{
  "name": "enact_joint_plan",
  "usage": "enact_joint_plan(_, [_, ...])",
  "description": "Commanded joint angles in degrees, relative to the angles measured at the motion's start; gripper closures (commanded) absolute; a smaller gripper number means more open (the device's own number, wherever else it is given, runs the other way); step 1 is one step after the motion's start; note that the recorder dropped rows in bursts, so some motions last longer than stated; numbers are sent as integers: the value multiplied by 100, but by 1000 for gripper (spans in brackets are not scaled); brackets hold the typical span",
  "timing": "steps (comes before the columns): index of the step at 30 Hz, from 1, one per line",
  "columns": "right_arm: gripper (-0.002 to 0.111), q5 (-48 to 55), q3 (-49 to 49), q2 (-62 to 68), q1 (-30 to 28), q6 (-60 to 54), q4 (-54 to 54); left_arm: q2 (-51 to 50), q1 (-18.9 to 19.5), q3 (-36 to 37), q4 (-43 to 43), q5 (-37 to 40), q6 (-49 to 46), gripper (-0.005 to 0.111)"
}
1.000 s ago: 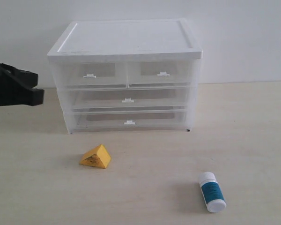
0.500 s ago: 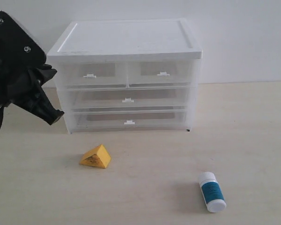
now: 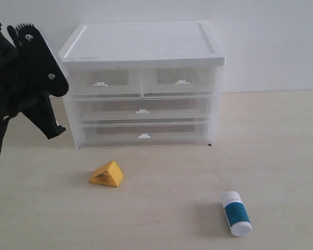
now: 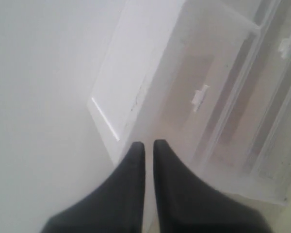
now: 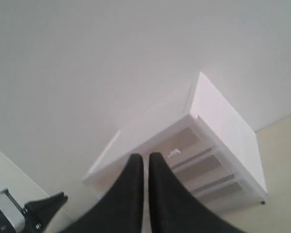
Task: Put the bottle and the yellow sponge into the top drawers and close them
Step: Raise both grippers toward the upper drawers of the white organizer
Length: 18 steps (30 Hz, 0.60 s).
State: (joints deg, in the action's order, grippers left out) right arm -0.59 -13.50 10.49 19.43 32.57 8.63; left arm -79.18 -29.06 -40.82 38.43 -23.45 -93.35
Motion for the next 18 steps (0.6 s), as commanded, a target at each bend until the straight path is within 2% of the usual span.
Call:
enact_joint_plan(1, [108,547,-1144,1751,651,-918,-348,-416,-30,-43,3,-750,-19,103])
enact_joint_plan(3, [108,830,-2030,2985,968,-1765,-359,-417,-30,-110,-27,-629,913,103])
enact_joint_plan(7, [108,1220,-2900,4182,969,-2760,-496,-417,5,-321,-27,131,1717,103])
enact_joint_plan(12, [108,1452,-3592,5060,969,-2713,-863,-427,39,-628,-56,410,2363,103])
enact_joint_plan(16, [108,1187,-3644,5217,969,-2713,-1496,-473,428,-901,-426,1241,2910,103])
enact_joint_plan(18, [108,1017,-3644,5202,969,-2694,-1761,-576,636,-928,-643,1240,3270,103])
